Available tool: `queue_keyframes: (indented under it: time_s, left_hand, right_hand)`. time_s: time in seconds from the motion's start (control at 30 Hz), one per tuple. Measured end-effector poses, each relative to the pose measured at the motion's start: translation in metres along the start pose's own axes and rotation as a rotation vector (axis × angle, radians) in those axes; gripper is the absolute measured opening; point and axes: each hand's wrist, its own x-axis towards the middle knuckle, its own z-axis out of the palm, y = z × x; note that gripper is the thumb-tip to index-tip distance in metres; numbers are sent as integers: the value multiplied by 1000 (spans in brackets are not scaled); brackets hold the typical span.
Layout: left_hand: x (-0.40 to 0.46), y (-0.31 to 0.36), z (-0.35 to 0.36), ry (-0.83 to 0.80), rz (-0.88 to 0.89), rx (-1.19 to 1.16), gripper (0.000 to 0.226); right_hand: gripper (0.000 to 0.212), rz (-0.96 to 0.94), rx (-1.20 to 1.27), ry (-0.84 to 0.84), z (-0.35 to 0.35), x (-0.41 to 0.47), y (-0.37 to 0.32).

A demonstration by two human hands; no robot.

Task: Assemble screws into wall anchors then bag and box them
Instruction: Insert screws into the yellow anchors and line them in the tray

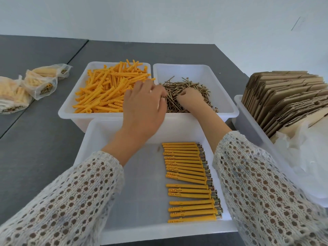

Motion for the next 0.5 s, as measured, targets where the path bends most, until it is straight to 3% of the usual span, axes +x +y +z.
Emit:
queue_keyframes:
  time_s: [0.13, 0.2, 0.5]
  left_hand:
    - [3, -27, 4, -210, -287, 179, 35]
    - [4, -36, 4, -308, -393, 193, 37]
    - [6, -44, 4, -378, -385, 233, 38]
  right_hand:
    - [39, -32, -264, -90, 4, -2, -1]
    - [36, -58, -309, -100, 4, -2, 0]
    - [38, 5, -404, -80, 3, -7, 0]
